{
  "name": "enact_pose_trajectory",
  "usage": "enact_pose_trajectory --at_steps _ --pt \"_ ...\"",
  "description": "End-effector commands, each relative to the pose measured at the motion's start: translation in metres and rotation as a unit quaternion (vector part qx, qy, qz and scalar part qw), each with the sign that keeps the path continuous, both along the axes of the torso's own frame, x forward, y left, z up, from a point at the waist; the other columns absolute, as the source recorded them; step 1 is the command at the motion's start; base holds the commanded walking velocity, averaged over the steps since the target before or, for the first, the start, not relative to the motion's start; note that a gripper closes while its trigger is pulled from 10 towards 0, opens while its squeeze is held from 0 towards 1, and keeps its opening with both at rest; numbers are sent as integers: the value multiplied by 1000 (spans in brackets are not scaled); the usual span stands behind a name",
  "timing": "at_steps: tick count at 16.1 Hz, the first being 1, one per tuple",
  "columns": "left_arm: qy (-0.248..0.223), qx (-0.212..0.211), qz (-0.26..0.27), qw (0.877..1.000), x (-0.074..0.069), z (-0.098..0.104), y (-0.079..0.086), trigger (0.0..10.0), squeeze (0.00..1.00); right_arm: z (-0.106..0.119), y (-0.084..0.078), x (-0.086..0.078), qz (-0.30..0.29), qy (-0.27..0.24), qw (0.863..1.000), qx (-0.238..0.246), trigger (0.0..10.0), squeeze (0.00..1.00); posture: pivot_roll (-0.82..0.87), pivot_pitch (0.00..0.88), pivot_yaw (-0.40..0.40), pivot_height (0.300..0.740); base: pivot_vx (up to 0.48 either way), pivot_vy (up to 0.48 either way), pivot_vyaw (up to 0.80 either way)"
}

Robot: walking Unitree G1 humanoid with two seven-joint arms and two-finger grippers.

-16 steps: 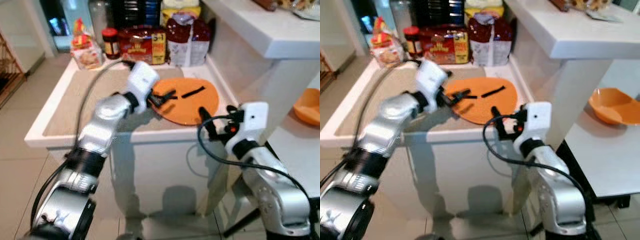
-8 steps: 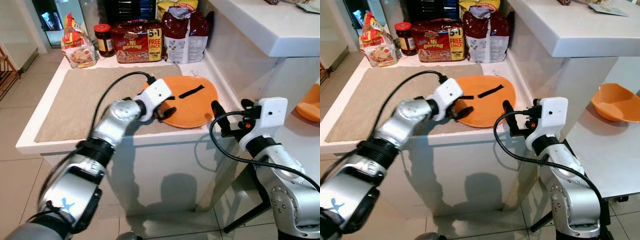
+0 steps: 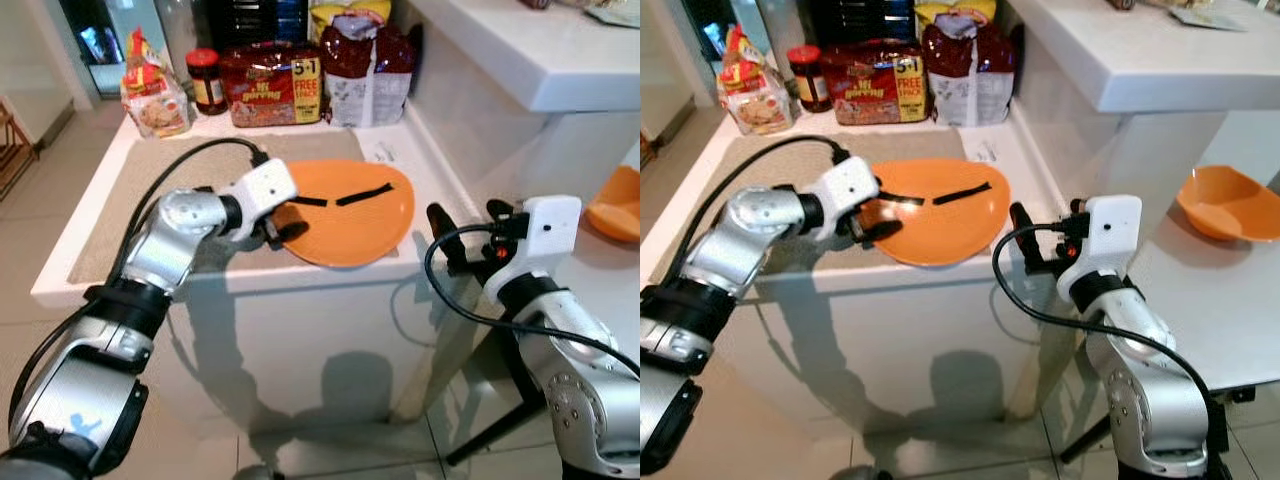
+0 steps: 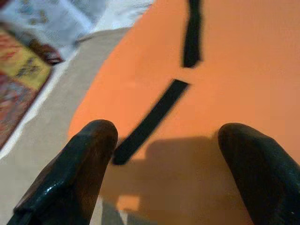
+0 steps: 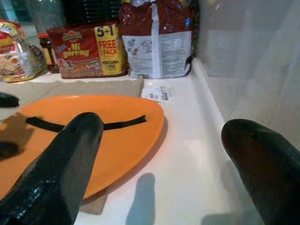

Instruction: Setting the table

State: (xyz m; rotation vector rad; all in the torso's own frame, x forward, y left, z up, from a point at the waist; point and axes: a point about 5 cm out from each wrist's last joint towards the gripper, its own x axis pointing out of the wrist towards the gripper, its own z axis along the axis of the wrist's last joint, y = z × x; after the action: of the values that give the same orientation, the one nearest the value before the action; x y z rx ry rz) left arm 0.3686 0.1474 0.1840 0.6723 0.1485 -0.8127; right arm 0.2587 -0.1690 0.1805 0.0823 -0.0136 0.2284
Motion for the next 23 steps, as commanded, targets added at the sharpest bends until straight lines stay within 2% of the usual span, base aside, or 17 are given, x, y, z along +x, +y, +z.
enact_pose_trajectory --at_steps 1,3,5,6,8,10,12,13,16,18,21,23 --pt "-18 -54 29 998 4 12 1 10000 0 -2 3 3 11 11 1000 10 10000 0 19 4 -1 740 0 0 0" --pt "-4 -110 79 991 10 13 5 10000 0 -2 4 9 8 13 1000 25 10000 0 20 0 -2 740 0 0 0" --pt "35 -112 110 987 9 -2 13 10000 0 1 7 14 15 9 999 34 10000 0 23 0 -8 740 0 0 0" --pt "42 -93 134 986 9 -13 17 10000 0 2 9 16 18 8 999 35 10000 0 23 0 -8 740 0 0 0" --pt "17 -58 195 979 13 -26 27 10000 0 4 13 19 27 4 999 38 10000 0 26 0 -10 740 0 0 0" --pt "25 -114 229 966 16 -25 28 10000 0 5 14 20 30 2 999 42 10000 0 27 0 -10 740 0 0 0" --pt "54 -142 239 959 15 -31 29 10000 0 6 15 21 33 1 998 46 10000 0 27 0 -9 740 0 0 0" --pt "100 -165 234 953 11 -41 27 10000 0 5 15 22 33 4 998 51 10000 0 27 0 -9 740 0 0 0" --pt "150 -183 228 945 5 -56 24 10000 0 2 16 22 35 22 996 78 10000 0 25 2 -9 740 0 0 0" --pt "188 -196 234 933 1 -67 23 10000 0 -1 15 23 34 34 994 102 10000 0 25 2 -10 740 0 0 0" --pt "209 -190 235 930 -3 -76 21 10000 0 -5 16 25 35 47 992 115 10000 0 25 4 -13 740 0 0 0" --pt "217 -181 235 930 -5 -81 22 10000 0 -6 16 27 32 54 986 151 10000 0 22 2 -10 740 0 0 0"
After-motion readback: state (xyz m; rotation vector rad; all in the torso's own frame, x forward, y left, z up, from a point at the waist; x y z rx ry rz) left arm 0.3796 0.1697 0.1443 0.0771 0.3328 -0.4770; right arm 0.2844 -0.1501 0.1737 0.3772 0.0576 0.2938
